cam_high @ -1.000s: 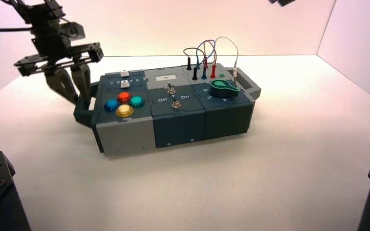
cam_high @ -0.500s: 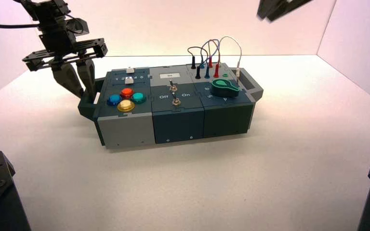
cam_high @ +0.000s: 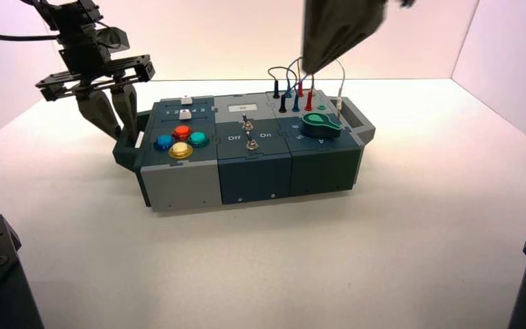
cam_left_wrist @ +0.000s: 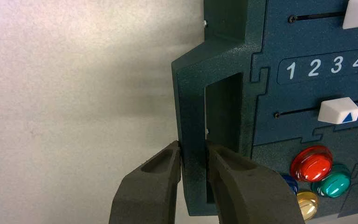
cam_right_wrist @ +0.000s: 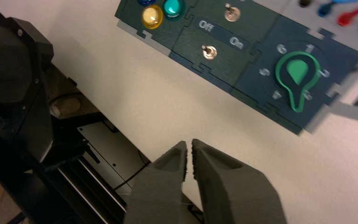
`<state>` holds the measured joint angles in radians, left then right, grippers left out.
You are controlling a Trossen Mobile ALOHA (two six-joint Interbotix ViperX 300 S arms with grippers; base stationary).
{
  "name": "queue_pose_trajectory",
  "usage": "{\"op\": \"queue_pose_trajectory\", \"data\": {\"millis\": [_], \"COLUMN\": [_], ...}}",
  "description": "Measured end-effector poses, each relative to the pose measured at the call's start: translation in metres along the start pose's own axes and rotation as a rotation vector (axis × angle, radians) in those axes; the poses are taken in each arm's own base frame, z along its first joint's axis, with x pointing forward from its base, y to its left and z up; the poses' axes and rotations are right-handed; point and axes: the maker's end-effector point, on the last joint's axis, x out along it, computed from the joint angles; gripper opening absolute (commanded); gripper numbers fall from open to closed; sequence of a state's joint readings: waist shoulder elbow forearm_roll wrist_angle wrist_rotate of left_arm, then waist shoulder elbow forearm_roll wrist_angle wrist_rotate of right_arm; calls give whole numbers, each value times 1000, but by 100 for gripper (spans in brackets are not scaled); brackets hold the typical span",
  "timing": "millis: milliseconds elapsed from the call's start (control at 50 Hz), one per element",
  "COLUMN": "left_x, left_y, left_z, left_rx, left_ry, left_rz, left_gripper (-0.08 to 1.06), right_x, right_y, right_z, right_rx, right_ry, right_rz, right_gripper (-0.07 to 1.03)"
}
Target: Flip the bottom switch on with the right gripper.
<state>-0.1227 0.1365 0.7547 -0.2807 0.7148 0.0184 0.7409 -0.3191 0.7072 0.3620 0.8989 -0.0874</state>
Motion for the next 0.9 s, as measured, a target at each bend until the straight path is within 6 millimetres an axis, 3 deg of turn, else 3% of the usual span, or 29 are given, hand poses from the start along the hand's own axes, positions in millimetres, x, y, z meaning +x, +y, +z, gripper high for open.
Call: {"op": "queue_pose_trajectory", "data": {"millis": [540, 900], "left_x": [2, 3], "left_y": [0, -1], "left_z": [5, 5], "left_rx": [5, 18], "left_ry": [3, 8], "left_rz": [1, 1], "left_gripper": [-3, -3], "right_x": [56, 86], "right_y": [14, 12], "right_z": [24, 40], "right_rx": [-22, -15], "right_ry": [73, 103], "right_rz": [4, -7], "right_gripper": [-2, -2]}}
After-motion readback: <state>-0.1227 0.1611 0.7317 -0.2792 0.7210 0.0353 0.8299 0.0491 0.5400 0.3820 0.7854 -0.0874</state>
